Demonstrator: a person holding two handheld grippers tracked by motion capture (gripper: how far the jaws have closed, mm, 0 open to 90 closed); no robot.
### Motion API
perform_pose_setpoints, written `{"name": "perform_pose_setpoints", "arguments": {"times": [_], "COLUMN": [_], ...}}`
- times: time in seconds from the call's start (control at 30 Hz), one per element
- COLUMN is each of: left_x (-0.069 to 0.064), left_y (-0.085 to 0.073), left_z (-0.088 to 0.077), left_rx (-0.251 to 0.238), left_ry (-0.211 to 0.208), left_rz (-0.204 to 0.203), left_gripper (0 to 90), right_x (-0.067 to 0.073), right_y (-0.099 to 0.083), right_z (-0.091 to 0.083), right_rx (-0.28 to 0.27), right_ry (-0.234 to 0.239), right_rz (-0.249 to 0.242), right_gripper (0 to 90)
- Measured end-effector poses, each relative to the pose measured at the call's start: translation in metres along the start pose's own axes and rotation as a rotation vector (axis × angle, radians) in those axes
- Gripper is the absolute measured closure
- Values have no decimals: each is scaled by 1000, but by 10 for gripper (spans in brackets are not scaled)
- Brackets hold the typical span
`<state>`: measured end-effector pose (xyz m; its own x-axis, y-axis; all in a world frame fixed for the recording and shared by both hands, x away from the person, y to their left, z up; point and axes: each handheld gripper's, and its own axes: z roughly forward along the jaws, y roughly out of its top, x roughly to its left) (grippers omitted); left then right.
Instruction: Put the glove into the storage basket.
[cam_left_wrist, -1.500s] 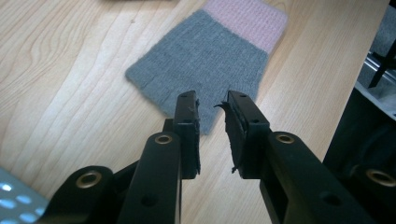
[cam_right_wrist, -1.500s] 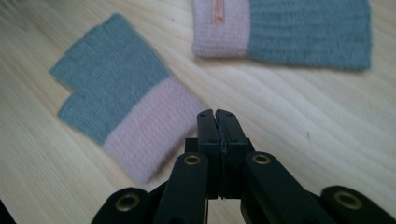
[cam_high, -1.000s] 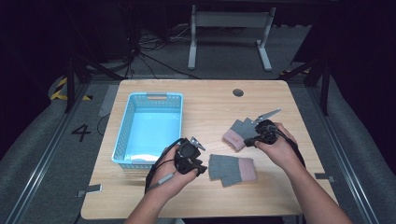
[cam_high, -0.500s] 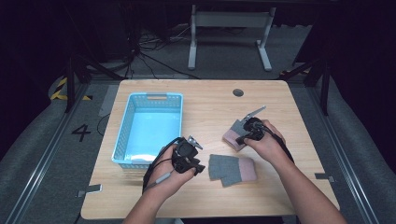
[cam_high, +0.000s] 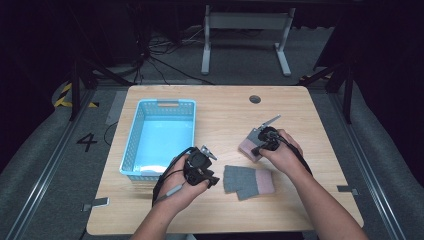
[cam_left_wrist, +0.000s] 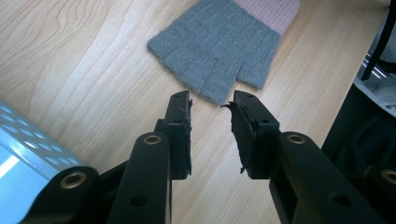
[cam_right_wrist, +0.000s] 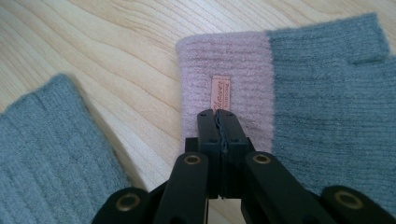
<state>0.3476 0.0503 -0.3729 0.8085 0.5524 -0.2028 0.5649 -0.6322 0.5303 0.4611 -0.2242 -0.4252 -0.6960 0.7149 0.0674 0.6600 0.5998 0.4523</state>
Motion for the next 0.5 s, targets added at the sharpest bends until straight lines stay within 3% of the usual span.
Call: {"name": "perform_pose_setpoints", "arguments": {"times": [0.5], "left_x": [-1], "left_y": [2], "left_z": [1], "left_rx": [3], "left_ry": [-10], "left_rz": [4], "left_gripper": [675], "right_x": [-15], "right_y": [-21], "right_z": [-15], "right_rx": [16], "right_ry": [-35], "right_rz": [39], "right_gripper": [900]}}
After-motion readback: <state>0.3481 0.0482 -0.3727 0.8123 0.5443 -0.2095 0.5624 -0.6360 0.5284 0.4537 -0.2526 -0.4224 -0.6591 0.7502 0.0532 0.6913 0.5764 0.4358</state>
